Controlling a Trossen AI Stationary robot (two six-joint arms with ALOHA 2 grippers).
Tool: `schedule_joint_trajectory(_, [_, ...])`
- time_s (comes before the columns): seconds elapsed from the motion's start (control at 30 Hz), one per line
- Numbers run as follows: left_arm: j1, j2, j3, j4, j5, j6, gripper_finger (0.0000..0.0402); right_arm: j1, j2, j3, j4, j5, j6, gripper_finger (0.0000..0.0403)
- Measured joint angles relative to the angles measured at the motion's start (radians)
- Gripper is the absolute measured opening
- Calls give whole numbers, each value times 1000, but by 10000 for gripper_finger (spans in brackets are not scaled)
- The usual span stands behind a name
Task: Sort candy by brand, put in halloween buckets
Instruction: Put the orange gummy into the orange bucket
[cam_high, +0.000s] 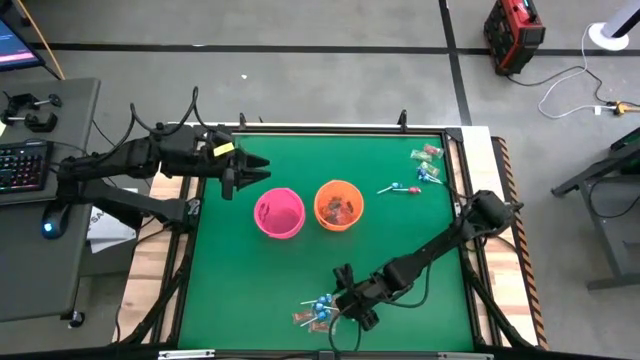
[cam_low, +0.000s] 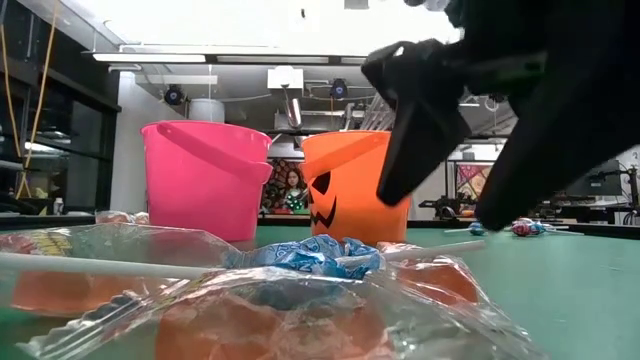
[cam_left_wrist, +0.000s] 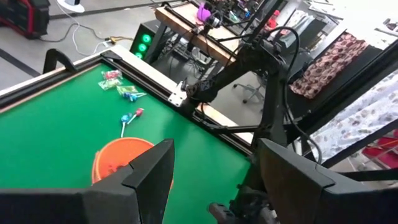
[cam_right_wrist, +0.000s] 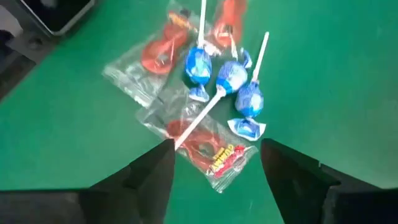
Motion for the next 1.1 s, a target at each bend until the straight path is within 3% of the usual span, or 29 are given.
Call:
schedule_joint_trajectory(0.2, [-15,0,0,-1,-3,-4,220,-3,43,0,34,-1,1,190])
schedule_joint_trajectory(0.53, [-17,0,0,-6,-7,-4,220,0,69,1,46,-45,19,174])
schedule_joint_trajectory(0.63, [-17,0,0,-6,-7,-4,220,8,69,3,37,-52,43,138])
schedule_joint_trajectory(0.8, [-17,-3,0,-7,-7,12,220,22,70,81,-123,-66,96,20])
schedule_joint_trajectory(1.0, [-17,-3,0,-9,-7,29,220,22,37,253,-414,-34,133,10])
schedule_joint_trajectory(1.1, [-17,-3,0,-19,-7,47,220,14,-33,292,-566,31,116,5])
